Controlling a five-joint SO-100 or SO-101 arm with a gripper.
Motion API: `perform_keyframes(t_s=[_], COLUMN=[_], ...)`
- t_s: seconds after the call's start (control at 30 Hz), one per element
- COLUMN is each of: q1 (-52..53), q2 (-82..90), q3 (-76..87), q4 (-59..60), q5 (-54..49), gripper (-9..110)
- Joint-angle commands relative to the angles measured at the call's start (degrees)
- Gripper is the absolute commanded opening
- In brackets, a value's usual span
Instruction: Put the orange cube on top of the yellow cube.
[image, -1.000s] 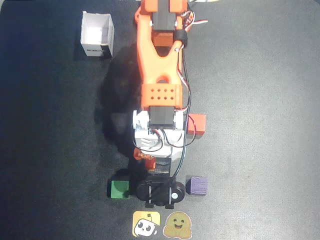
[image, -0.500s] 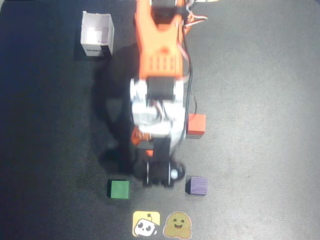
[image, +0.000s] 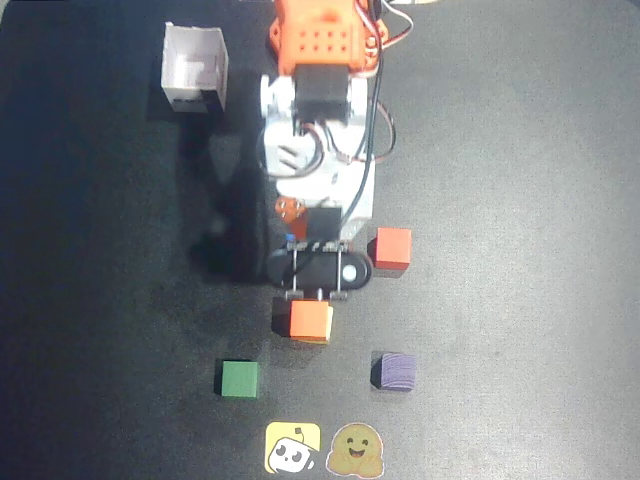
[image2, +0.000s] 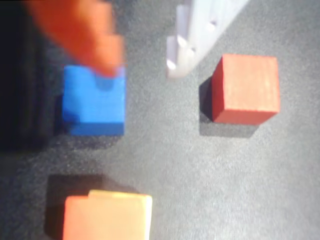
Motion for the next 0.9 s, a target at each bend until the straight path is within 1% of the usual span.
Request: perform_keyframes(t_s=[0.0, 0.53, 0.73, 0.87], q1=[0.2, 1.5, 1.7, 1.8], q2=[5.4, 27.3, 36.9, 46.2], q3=[3.4, 27.9, 35.0, 40.7], q4=[-2.6, -12.6, -13.2, -12.8], q5=[0.1, -1.8, -1.7, -1.7], gripper=[0, 1, 1, 1])
